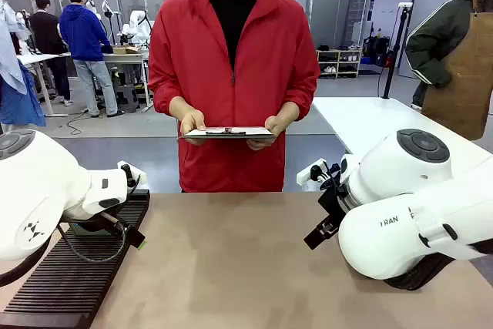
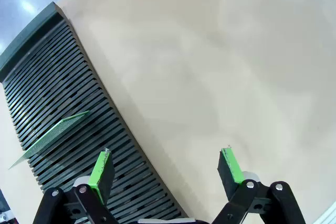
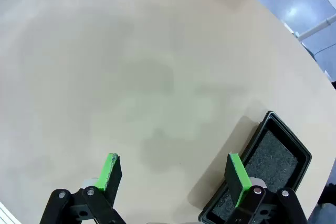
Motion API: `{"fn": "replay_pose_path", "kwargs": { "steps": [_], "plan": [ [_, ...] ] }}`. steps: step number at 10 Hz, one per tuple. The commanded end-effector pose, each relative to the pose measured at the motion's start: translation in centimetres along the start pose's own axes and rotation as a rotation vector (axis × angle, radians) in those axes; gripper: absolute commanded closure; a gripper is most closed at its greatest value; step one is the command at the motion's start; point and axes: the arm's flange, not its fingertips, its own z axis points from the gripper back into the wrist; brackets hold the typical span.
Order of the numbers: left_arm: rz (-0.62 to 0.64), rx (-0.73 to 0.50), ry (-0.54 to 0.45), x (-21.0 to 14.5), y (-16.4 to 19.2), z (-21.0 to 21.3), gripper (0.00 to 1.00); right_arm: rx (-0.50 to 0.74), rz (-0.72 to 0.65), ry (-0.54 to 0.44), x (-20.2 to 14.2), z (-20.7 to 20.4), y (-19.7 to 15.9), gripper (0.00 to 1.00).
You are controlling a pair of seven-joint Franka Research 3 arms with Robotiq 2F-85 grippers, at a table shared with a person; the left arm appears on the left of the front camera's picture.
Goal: Inspect the PCB.
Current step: Pick up the Blank PCB and present it to the human.
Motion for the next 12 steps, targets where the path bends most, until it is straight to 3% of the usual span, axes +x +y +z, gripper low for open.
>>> {"fn": "replay_pose_path", "kwargs": {
  "steps": [1, 11, 12],
  "plan": [
    [0.0, 0.0, 0.0, 0.0, 0.0, 0.0, 0.0, 0.0, 0.0, 0.0, 0.0, 0.0, 0.0, 0.0],
    [-0.001, 0.0, 0.0, 0.0, 0.0, 0.0, 0.0, 0.0, 0.002, 0.0, 0.0, 0.0, 0.0, 0.0],
    [0.006, -0.035, -0.024, 1.5, 0.0, 2.2, 0.0, 0.043, -0.002, -0.002, 0.9, 2.4, -0.7, 0.0]
  ]
}}
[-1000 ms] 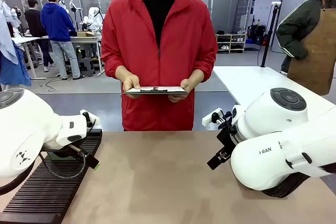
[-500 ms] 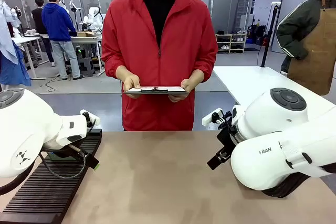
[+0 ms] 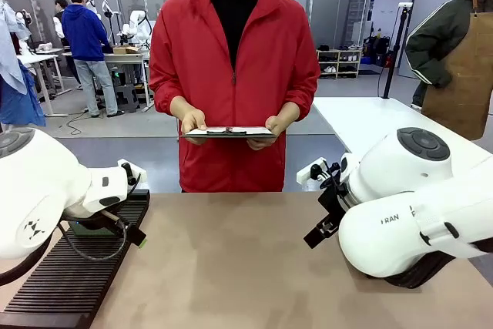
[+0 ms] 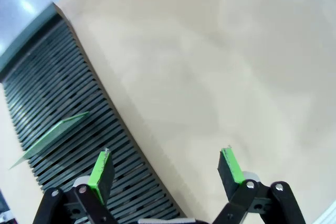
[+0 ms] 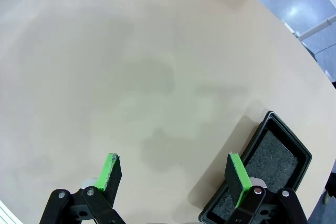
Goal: Inspect the PCB.
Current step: Pick up the Blank PCB and present it to the human.
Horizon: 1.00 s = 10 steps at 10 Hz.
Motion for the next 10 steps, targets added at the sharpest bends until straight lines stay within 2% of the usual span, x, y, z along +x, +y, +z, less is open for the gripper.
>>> {"fn": "replay_pose_path", "kwargs": {
  "steps": [1, 2, 3, 4, 5, 6, 7, 8, 9, 10],
  "plan": [
    [0.017, -0.066, -0.019, 1.8, 0.3, 3.7, 0.0, 0.042, 0.005, 0.026, 1.0, 3.6, -1.3, 0.0],
    [0.04, -0.089, -0.021, 2.3, 0.9, 5.5, 0.0, 0.105, -0.015, 0.007, 1.5, 5.1, -1.9, 0.0],
    [0.072, -0.177, -0.026, 2.5, 1.5, 7.2, 0.0, 0.171, -0.051, -0.002, 1.9, 6.7, -2.7, 0.0],
    [0.08, -0.28, -0.006, 2.4, 2.4, 9.0, 0.0, 0.284, -0.078, 0.009, 2.0, 8.3, -3.6, 0.0],
    [0.148, -0.456, -0.022, 2.1, 4.0, 11.4, 0.0, 0.458, -0.139, -0.024, 1.9, 10.4, -5.2, 0.0],
    [0.194, -0.573, -0.029, 1.4, 5.7, 13.3, 0.0, 0.522, -0.221, -0.018, 1.3, 11.6, -7.0, 0.0],
    [0.271, -0.66, -0.067, 0.2, 7.5, 15.0, 0.0, 0.611, -0.271, -0.043, 0.2, 12.5, -8.6, 0.0],
    [0.301, -0.734, -0.146, -1.4, 9.2, 16.3, 0.0, 0.706, -0.342, -0.062, -1.4, 13.2, -10.1, 0.0],
    [0.367, -0.79, -0.19, -3.8, 10.9, 17.2, 0.0, 0.838, -0.463, -0.071, -3.9, 13.5, -11.7, 0.0],
    [0.415, -0.837, -0.249, -6.2, 12.5, 17.6, 0.0, 0.91, -0.531, -0.096, -6.2, 13.9, -13.1, 0.0]
  ]
}}
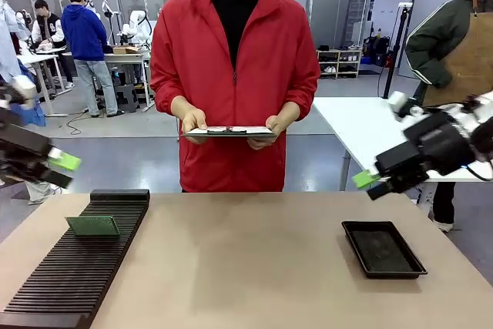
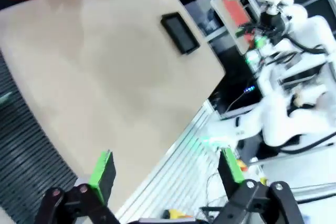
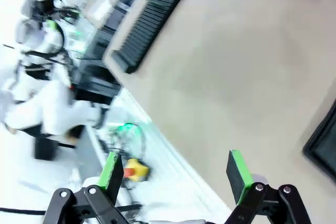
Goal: Inspect the PCB.
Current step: Pick up the Blank PCB and present it to the human.
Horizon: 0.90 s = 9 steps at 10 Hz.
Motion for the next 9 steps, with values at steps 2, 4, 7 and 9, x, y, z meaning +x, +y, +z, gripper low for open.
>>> {"fn": "replay_pose_path", "kwargs": {
  "steps": [2, 4, 7, 9],
  "plan": [
    [0.12, -0.118, -0.219, -5.7, 3.8, 5.6, 0.0, 0.128, -0.121, -0.118, -5.7, 4.2, -3.8, 0.0],
    [0.241, -0.108, -0.382, -11.1, 5.8, 10.6, 0.0, 0.148, -0.172, -0.291, -11.7, 7.7, -5.3, 0.0],
    [0.392, -0.024, -0.455, -16.4, 7.1, 14.9, 0.0, 0.124, -0.185, -0.409, -17.1, 10.2, -6.0, 0.0],
    [0.426, 0.022, -0.464, -16.6, 7.2, 15.9, 0.0, 0.109, -0.181, -0.428, -17.4, 10.6, -6.1, 0.0]
  ]
}}
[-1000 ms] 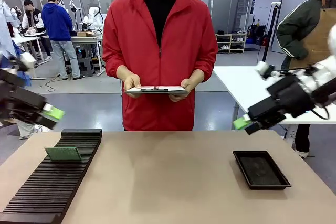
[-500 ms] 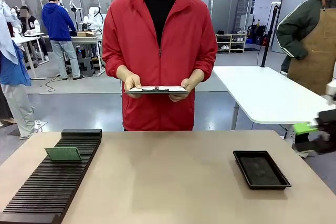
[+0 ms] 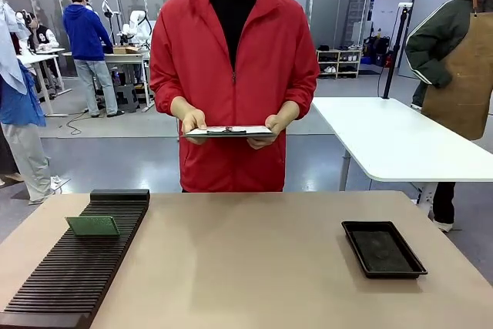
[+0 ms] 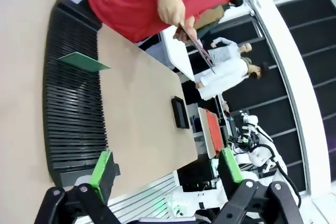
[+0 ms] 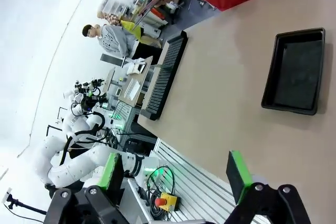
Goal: Inspect the PCB.
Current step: Pick up the Blank PCB and present it to the human.
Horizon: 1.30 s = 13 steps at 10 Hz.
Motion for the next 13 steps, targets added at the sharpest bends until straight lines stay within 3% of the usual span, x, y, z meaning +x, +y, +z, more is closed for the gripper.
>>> {"fn": "replay_pose_path", "kwargs": {
  "steps": [1, 2, 3, 8, 10, 13],
  "plan": [
    [0.0, 0.039, 0.025, -1.3, -1.0, -1.8, 0.0, -0.006, 0.035, -0.012, -4.0, -3.9, 0.7, 0.0],
    [-0.003, 0.044, 0.048, -1.2, -1.0, -2.3, 0.0, -0.019, 0.035, -0.009, -3.6, -4.4, 0.7, 0.0],
    [0.001, 0.02, 0.005, 0.0, -0.2, -0.1, 0.0, -0.005, 0.006, -0.002, 0.0, 0.1, 0.0, 0.0],
    [0.003, 0.039, 0.009, 0.0, -0.3, -0.3, 0.0, -0.005, 0.006, -0.002, 0.0, 0.1, 0.0, 0.0],
    [-0.213, 0.249, 0.08, 0.6, -5.0, -4.1, 0.0, -0.005, 0.006, -0.002, 0.0, 0.1, 0.0, 0.0],
    [-0.5, 0.575, 0.164, 3.3, -9.1, -13.0, 0.0, -0.005, 0.006, -0.002, 0.0, 0.1, 0.0, 0.0]
  ]
}}
